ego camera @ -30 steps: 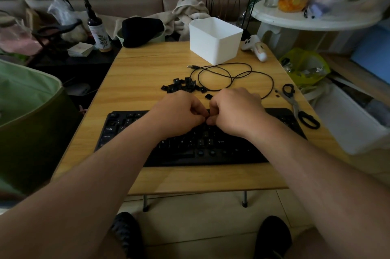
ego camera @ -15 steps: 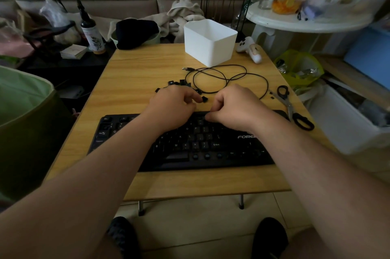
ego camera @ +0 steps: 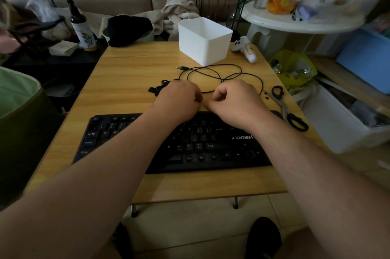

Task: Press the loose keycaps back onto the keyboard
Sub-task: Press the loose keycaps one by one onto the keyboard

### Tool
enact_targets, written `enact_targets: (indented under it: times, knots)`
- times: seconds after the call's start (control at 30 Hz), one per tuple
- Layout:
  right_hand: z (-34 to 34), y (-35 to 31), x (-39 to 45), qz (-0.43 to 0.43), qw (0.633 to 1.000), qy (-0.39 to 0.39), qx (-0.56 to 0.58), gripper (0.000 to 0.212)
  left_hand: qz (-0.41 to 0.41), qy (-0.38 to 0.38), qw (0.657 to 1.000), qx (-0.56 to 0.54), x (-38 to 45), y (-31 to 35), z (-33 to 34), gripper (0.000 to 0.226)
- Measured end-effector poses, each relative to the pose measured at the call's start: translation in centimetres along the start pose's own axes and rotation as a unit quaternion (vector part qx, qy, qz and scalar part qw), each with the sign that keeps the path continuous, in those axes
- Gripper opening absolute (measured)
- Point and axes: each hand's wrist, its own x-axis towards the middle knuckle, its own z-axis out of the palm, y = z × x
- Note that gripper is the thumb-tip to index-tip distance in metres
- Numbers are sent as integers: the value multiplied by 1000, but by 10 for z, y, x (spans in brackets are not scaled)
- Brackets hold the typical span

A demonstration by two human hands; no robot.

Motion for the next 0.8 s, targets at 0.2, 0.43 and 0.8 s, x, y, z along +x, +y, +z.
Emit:
enact_targets:
  times: [0.2,0.43,0.8]
  knots:
    - [1,8,-1,-86,996,23,20,21,-53,5,966,-255,-7,-5,-13,24]
    - [2,7,-6,-137,985,87,59,26,-71,-51,893,-441,-19,-4,-22,19]
    - [-3,9,-15,-156,980,104,67,24,-76,-70,883,-457,-31,0,-28,19]
